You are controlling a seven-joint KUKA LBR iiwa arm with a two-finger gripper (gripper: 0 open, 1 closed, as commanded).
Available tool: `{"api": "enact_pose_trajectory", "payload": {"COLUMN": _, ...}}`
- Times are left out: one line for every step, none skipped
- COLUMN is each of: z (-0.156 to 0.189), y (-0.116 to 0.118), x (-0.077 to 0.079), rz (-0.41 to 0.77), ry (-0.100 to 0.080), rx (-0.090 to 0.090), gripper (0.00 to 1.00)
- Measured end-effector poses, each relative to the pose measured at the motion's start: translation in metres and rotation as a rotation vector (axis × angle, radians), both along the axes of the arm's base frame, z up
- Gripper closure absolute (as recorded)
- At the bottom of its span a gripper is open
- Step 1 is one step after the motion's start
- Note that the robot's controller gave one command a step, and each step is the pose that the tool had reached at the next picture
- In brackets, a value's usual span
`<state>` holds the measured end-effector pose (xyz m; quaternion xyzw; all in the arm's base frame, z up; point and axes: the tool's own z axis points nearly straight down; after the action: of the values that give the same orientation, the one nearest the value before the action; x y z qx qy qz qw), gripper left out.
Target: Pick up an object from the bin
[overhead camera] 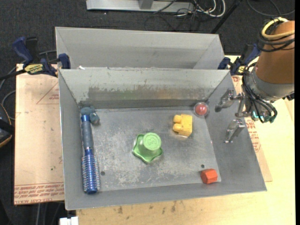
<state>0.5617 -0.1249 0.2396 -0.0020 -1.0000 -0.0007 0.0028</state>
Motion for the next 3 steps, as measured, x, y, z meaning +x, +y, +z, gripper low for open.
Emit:
{"api": "enact_pose_trajectory", "payload": {"z": -0.144, "y": 0.056, "x": 0.047, "rz": -0.081, "ry": -0.014, "rx": -0.002, "gripper": 0.00}}
{"api": "enact_pose_trajectory", "payload": {"z": -0.139, "y": 0.009, "x": 0.072, "rz": -0.209, "ry": -0.012, "rx": -0.002, "gripper": 0.00}}
{"api": "enact_pose_trajectory", "payload": {"z": -0.139, "y": 0.031, "x": 0.079, "rz": -0.103, "ry": -0.010, "rx": -0.001, "gripper": 0.00}}
